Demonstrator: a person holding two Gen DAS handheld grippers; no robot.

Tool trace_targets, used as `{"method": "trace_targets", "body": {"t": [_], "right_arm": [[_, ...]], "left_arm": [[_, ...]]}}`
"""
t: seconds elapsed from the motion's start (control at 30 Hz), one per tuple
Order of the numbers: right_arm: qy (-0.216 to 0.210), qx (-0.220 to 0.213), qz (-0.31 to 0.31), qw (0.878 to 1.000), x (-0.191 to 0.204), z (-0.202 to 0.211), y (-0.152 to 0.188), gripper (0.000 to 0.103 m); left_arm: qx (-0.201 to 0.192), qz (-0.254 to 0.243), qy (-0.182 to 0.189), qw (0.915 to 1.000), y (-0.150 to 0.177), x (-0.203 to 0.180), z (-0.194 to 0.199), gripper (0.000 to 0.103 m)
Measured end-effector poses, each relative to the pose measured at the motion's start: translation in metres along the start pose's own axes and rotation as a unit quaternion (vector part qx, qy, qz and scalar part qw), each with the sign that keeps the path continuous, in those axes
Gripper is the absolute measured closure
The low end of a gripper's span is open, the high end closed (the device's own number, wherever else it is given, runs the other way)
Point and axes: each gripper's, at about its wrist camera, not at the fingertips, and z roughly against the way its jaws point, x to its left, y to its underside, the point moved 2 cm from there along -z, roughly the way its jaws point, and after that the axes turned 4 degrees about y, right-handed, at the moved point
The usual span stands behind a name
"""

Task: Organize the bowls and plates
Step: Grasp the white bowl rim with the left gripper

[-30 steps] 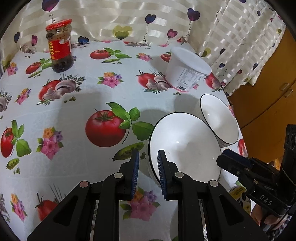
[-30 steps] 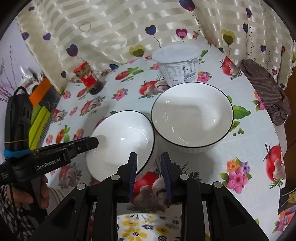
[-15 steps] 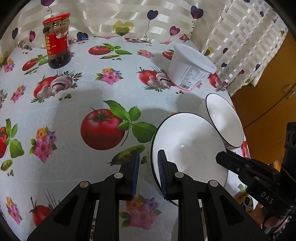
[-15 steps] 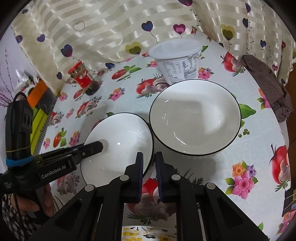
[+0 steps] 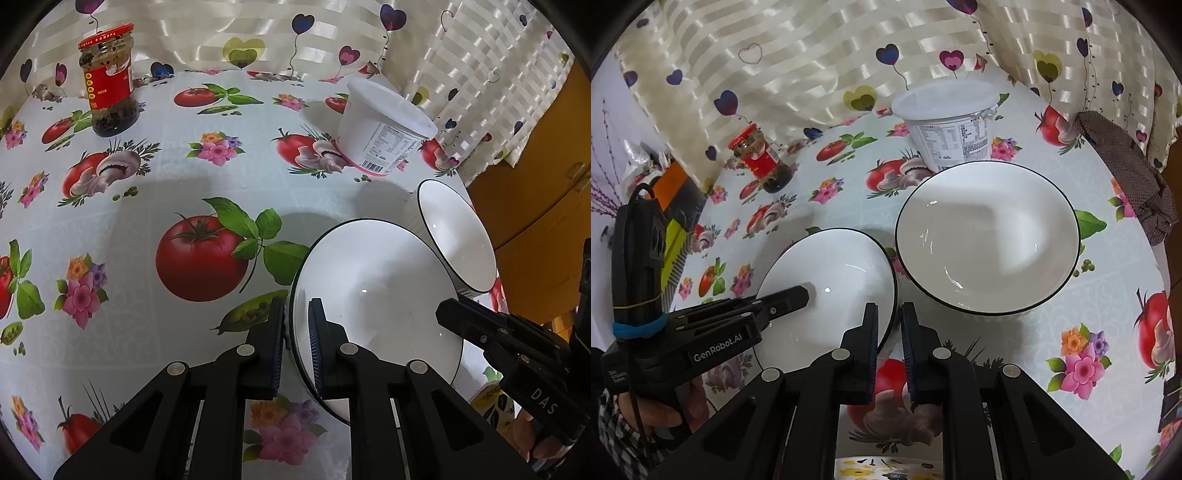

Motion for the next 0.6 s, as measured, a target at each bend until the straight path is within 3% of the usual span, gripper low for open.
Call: {"method": "trace_targets", "body": {"t": [0.6], "right_arm": [[-0.006,-0.012,0.0,1.0,0.007,0.018,0.003,0.091]], "left_arm": [[-0.004,0.019,0.0,0.9998,0.011,-0.002,0.019,0.09]]}}
